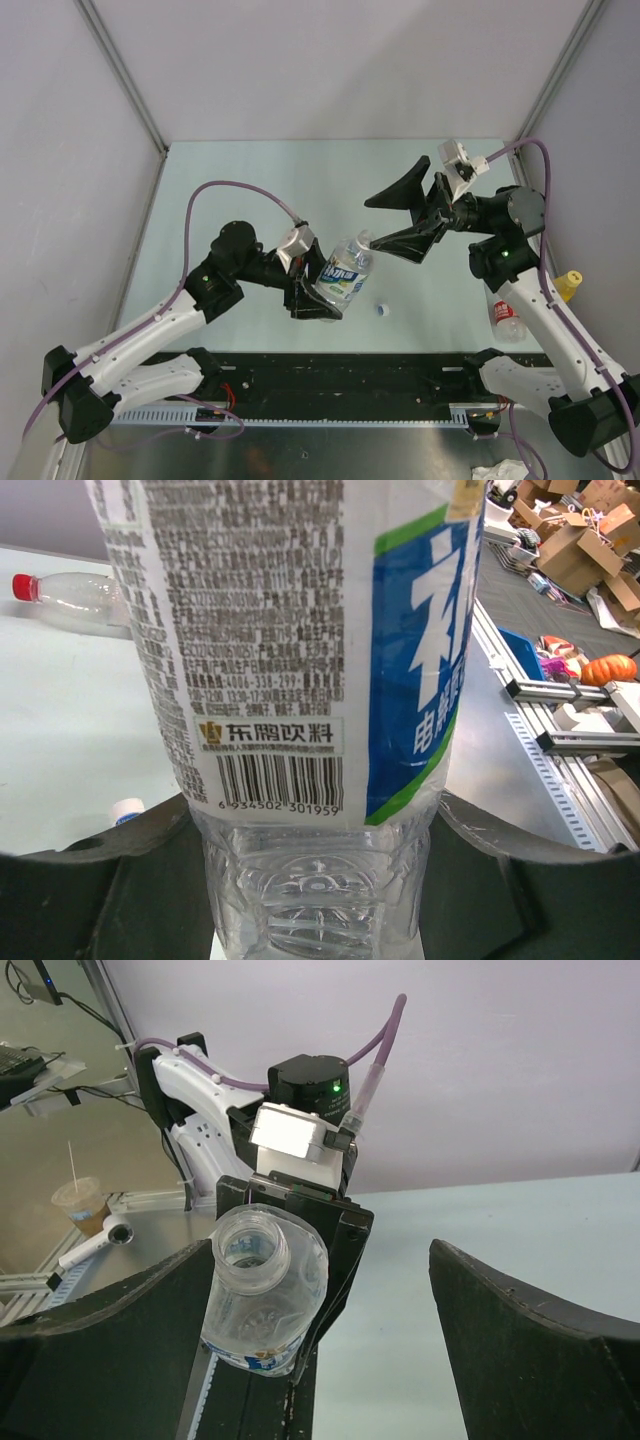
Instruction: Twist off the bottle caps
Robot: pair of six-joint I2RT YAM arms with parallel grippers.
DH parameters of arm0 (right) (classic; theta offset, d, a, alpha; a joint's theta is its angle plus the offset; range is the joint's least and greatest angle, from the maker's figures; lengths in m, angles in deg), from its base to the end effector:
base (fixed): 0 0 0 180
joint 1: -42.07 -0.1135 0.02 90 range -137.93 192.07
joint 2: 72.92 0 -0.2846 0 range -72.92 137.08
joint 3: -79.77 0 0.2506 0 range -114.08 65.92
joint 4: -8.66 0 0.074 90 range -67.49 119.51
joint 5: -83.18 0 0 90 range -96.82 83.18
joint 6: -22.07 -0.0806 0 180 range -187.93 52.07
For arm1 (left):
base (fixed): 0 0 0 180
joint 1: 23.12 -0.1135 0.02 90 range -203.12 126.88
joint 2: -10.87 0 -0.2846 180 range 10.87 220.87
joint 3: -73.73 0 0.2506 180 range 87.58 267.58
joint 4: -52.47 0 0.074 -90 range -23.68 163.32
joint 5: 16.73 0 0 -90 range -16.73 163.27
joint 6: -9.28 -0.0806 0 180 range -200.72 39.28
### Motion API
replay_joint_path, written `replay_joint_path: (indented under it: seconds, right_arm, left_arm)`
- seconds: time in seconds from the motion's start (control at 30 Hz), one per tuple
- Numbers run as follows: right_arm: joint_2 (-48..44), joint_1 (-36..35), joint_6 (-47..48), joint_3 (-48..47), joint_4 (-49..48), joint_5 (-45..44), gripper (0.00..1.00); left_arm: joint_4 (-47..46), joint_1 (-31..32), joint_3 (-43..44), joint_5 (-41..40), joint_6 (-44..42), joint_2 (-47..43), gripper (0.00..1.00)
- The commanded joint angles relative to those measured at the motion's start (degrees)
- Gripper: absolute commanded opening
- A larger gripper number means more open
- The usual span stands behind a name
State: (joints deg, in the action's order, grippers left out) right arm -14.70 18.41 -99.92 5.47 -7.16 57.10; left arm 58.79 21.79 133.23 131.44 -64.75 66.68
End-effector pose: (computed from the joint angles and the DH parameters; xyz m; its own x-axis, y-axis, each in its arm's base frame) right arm 0.1576 0.1481 0.4827 -0.0530 0.2311 -0.9715 -0.9984 -0.0304 0.0472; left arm 0.1121 -0.2084 0.3597 -0.2991 0.0932 -0.9497 0.9269 -0.2081 -0.3123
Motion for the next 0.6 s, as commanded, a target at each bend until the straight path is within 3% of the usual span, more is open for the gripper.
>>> replay_joint_path:
  seconds: [0.0, 0.57]
  right_arm:
    - [0.7, -0.2, 0.2, -1.5, -0.8, 1.0, 0.90]
    - [2.9, -3.3, 0.3, -1.5, -0.3, 0.8, 0.87]
  left_arm:
    - [-2.1, -0.3, 0.0, -1.0, -1.7, -1.4, 0.00]
    - [-2.1, -0.4, 0.4, -3.7, -1.8, -0.9, 0.00]
